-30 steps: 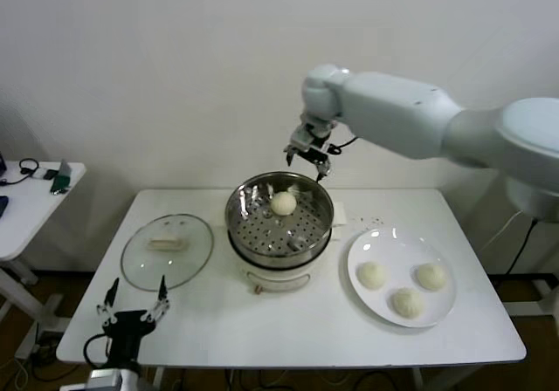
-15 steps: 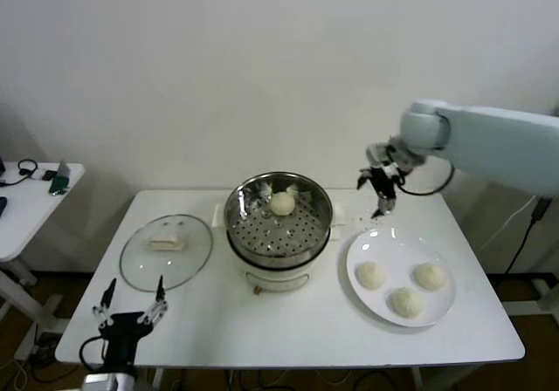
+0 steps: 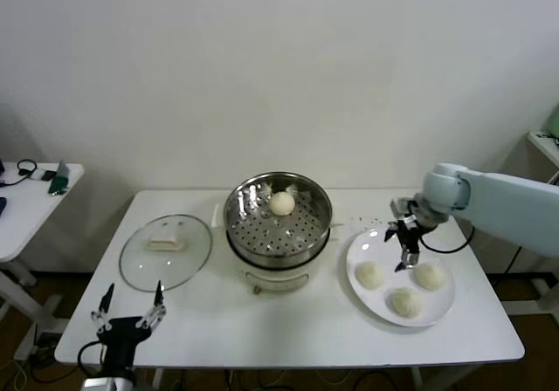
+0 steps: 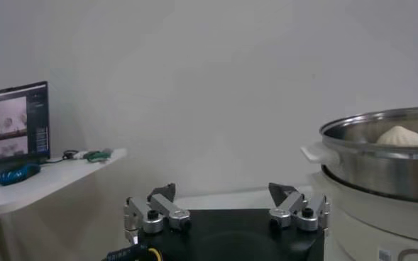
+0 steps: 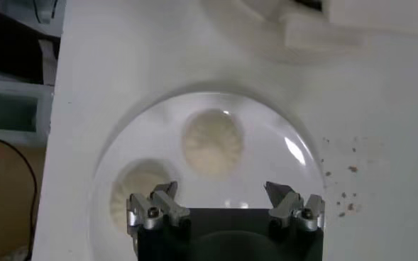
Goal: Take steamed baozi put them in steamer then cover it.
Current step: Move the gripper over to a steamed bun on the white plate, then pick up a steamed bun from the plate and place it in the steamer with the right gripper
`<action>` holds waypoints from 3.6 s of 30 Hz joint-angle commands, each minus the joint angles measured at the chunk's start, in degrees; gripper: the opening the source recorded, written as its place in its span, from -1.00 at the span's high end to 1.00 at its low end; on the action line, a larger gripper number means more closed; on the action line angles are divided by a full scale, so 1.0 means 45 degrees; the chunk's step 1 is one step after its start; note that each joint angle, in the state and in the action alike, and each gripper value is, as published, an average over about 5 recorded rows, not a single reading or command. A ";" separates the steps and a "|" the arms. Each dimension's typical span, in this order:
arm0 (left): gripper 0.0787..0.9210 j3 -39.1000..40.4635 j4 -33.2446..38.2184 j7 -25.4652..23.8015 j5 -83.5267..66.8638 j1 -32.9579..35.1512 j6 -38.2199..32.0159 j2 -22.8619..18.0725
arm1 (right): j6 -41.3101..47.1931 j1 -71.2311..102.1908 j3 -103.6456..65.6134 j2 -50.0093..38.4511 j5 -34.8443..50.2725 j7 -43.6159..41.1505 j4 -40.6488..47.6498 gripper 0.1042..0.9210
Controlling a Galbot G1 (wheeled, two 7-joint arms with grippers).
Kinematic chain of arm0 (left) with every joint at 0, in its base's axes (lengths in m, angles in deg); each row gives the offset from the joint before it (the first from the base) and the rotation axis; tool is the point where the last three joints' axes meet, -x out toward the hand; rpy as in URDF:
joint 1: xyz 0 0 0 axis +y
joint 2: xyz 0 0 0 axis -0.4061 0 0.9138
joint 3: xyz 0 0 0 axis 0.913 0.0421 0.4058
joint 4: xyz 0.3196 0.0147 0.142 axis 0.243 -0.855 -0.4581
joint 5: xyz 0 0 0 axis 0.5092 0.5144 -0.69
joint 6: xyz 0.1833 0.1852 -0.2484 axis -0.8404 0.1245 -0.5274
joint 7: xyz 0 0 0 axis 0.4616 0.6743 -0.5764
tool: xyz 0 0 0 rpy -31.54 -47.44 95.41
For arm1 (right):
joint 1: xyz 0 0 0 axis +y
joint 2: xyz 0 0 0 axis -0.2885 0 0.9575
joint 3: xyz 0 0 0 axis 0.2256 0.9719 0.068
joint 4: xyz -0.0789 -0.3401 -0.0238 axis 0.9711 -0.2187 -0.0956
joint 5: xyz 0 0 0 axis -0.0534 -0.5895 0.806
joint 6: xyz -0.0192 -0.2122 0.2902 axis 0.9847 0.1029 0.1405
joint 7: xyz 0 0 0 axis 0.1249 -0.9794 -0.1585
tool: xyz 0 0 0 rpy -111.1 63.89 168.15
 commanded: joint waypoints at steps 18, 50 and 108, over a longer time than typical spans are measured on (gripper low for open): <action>-0.77 -0.0012 -0.0242 0.0049 0.0087 -0.0140 0.0099 -0.0016 | 0.0165 0.3103 -0.2106 0.1845 -0.1040 0.0020 0.2276 -0.76; -0.77 0.0431 -0.0217 0.0011 0.0279 -0.0044 0.0129 -0.0022 | 0.0335 -0.1552 -0.0478 0.0915 0.2474 0.0190 0.1387 -0.50; -0.77 0.1026 0.0378 0.0053 0.0430 -0.0284 0.0285 0.0700 | 0.0717 -0.0799 0.1306 1.0804 0.5280 0.0593 0.6421 -0.51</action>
